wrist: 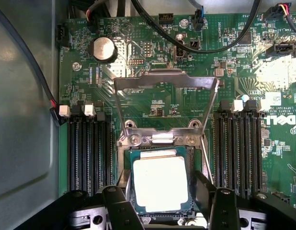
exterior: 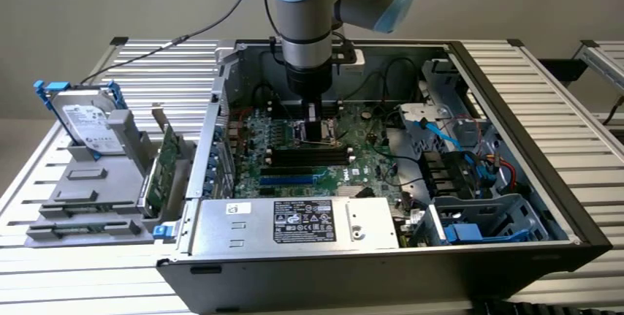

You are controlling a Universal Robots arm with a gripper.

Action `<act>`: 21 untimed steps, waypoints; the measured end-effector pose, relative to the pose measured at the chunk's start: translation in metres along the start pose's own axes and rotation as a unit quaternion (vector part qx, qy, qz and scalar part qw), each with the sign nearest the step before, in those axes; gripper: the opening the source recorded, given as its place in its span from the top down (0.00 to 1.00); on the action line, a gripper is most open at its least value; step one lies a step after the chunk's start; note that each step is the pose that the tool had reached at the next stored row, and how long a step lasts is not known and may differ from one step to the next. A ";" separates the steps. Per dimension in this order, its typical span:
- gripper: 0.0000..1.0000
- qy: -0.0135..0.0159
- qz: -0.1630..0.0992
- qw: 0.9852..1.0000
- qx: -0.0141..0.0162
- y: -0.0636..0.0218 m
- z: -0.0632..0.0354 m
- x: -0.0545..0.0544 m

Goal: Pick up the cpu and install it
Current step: 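Place the cpu into insertion slot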

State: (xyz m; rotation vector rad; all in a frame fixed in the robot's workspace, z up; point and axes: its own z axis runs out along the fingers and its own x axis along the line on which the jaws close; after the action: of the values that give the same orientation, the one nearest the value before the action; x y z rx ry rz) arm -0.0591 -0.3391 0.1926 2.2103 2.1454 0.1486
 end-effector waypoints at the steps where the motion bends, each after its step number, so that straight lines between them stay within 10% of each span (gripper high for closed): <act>1: 0.38 0.000 0.000 1.000 0.000 0.0000 -0.0003 0.000; 21: 0.38 -0.001 0.005 1.000 0.000 0.0007 -0.0018 0.005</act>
State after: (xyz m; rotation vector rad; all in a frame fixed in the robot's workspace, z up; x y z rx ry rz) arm -0.0584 -0.3342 0.1945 2.2202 2.1340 0.1473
